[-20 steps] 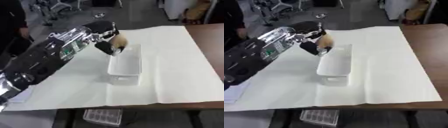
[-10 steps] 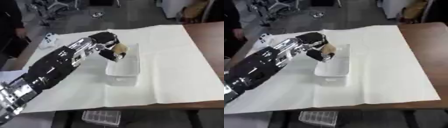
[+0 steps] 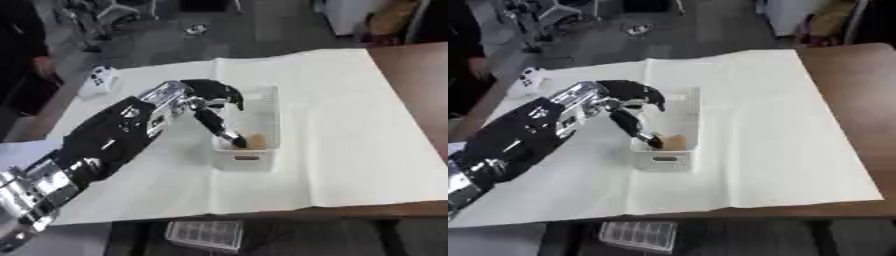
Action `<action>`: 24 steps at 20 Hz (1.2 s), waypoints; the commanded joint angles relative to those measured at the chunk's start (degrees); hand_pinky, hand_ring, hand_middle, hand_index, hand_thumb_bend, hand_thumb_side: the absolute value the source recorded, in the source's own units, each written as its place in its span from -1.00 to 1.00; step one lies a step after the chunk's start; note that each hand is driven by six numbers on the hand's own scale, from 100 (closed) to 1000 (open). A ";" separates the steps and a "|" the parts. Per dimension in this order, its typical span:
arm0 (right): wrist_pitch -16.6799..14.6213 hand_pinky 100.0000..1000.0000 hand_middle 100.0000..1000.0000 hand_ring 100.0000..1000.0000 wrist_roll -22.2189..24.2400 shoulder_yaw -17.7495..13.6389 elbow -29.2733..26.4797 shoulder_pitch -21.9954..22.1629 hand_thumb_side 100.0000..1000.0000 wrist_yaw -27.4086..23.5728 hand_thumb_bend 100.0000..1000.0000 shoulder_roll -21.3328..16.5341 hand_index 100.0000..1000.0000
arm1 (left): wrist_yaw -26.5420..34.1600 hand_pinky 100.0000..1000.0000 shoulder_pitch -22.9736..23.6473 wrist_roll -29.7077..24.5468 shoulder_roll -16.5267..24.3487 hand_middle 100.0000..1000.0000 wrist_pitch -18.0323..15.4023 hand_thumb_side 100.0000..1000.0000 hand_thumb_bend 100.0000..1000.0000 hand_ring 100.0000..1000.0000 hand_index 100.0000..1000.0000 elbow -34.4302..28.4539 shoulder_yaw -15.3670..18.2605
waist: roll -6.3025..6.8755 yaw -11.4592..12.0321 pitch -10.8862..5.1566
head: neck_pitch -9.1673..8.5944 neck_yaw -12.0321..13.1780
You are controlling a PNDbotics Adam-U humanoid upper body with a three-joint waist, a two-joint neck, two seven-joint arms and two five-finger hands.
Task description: Pick up objects on the table and place them in the box.
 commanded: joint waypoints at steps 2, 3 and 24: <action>0.02 -0.39 -0.20 -0.19 -0.18 -0.42 -1.03 -0.48 1.00 0.34 -1.00 -0.73 0.20 | 5.68 0.46 0.14 9.68 3.23 0.75 2.96 1.00 1.00 0.77 0.70 -5.99 4.00 | -0.11 0.90 -0.88 | -1.17 -0.33; 0.00 -0.39 -0.20 -0.19 -0.27 -0.50 -1.03 -0.34 1.00 0.46 -1.00 -0.91 0.20 | 7.74 0.42 0.89 11.29 3.99 0.76 4.22 1.00 1.00 0.76 0.69 -7.71 4.59 | -0.07 1.20 -0.96 | -1.23 -0.42; -0.84 -0.40 -0.21 -0.19 -5.04 -4.75 -1.03 5.45 1.00 5.99 -1.00 -6.77 0.22 | 38.90 -0.51 34.47 29.13 -12.22 0.33 1.31 0.61 0.47 0.13 0.37 -45.56 20.76 | -3.51 11.30 -1.70 | -12.56 -6.52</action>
